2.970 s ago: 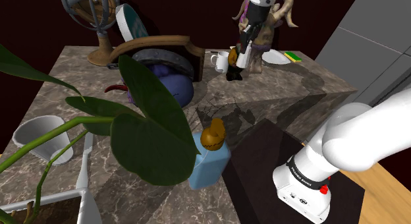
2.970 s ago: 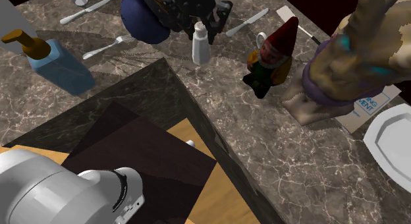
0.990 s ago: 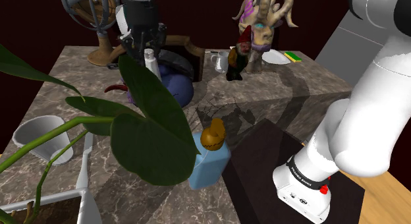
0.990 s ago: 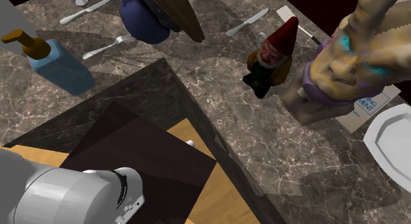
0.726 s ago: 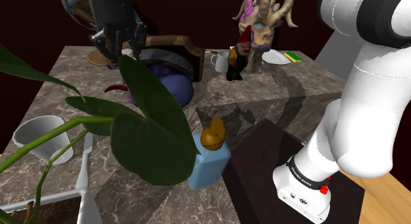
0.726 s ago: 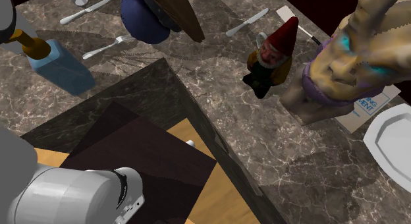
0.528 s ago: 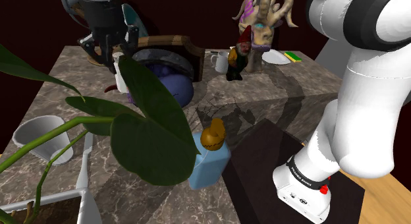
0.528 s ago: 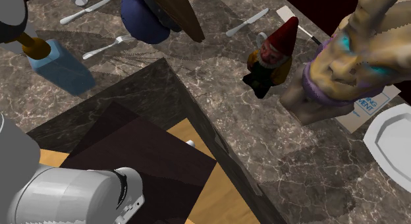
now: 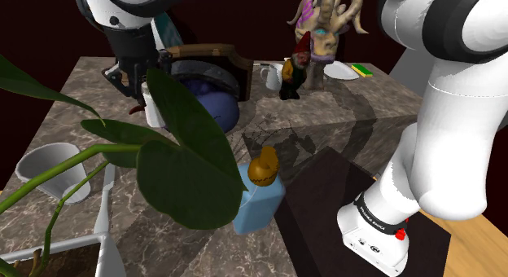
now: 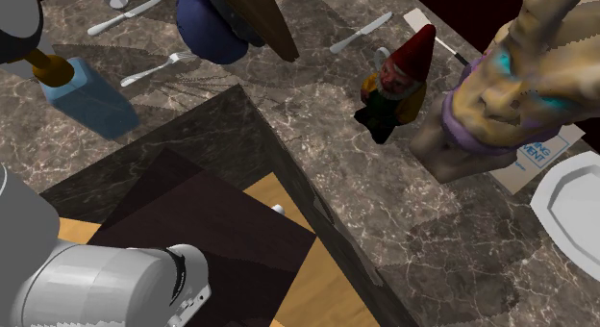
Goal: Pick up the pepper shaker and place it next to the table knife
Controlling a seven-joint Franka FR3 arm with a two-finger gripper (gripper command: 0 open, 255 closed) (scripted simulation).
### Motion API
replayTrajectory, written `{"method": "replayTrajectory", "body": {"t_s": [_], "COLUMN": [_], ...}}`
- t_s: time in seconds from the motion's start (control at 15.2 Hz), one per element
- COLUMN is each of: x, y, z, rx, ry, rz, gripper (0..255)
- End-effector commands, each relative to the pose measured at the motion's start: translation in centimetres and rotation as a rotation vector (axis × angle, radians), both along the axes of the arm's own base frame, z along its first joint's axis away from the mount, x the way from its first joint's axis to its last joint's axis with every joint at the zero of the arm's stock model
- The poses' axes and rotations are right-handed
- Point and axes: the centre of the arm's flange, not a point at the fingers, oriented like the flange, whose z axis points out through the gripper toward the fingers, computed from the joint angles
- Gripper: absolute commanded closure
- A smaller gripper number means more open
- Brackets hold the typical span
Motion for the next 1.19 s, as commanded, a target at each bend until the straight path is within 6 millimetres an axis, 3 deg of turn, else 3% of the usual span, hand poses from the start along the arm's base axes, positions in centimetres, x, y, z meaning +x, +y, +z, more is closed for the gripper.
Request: {"method": "replayTrajectory", "body": {"t_s": [0.0, 1.12], "x": [-0.1, -0.1], "y": [0.0, 0.0], "z": [-1.0, -10.0], "rx": [0.000, 0.000], "ry": [-0.001, -0.001], "rz": [0.000, 0.000], "gripper": [255, 255]}}
